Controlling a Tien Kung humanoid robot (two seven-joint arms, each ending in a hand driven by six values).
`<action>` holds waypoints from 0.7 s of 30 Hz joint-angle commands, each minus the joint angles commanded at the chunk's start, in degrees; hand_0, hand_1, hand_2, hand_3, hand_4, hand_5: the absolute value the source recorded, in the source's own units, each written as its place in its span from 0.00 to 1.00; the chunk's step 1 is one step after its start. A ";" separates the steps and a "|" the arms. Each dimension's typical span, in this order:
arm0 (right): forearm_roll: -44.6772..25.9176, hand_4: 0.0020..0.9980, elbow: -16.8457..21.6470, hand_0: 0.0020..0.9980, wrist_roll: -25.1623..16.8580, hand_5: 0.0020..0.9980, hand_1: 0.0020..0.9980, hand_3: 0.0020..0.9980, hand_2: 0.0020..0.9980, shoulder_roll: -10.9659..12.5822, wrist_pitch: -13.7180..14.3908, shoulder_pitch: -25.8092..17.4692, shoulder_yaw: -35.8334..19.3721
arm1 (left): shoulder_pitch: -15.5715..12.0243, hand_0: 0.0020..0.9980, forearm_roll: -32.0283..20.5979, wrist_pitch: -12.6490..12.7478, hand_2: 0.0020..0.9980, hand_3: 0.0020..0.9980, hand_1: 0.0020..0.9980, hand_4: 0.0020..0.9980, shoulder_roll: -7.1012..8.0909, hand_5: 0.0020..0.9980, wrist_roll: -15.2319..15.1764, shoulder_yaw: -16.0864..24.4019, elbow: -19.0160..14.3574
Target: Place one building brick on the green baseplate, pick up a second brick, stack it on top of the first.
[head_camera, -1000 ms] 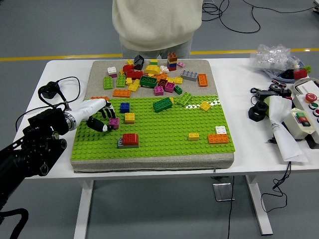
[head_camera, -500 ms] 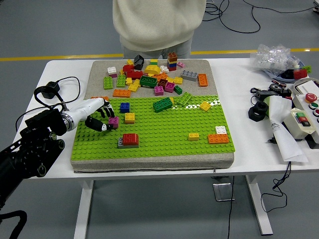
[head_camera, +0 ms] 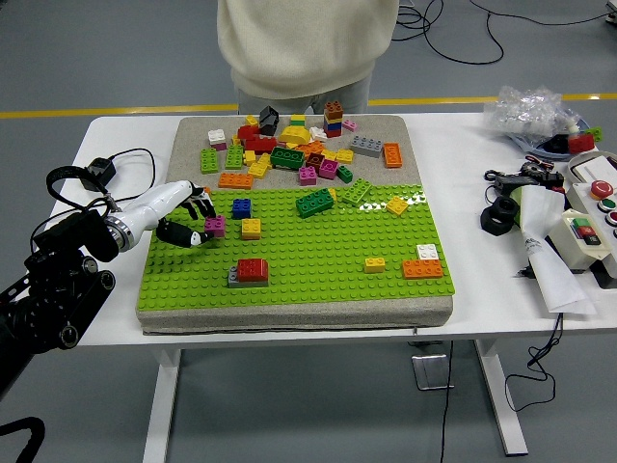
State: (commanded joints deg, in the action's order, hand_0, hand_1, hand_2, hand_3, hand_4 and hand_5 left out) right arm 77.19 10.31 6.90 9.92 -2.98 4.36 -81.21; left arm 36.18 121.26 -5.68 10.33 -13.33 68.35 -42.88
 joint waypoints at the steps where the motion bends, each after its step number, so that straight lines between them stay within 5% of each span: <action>1: -0.01 0.95 0.00 0.76 -0.02 0.69 0.68 0.70 0.73 -0.03 0.01 -0.01 0.01 | -0.43 0.63 0.13 -0.01 0.52 0.50 0.52 0.69 0.17 0.00 0.06 0.40 -0.79; 21: 0.44 0.95 0.00 0.76 -0.11 0.69 0.68 0.70 0.73 0.02 -0.12 -0.63 -0.52 | -8.41 0.63 1.70 -1.25 0.52 0.50 0.52 0.69 2.23 0.00 1.74 2.40 -15.65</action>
State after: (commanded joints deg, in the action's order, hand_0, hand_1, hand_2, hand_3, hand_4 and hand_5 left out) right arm 77.63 10.31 6.79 9.94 -3.09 3.73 -81.73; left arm 27.76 122.95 -6.93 12.55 -11.60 70.74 -58.53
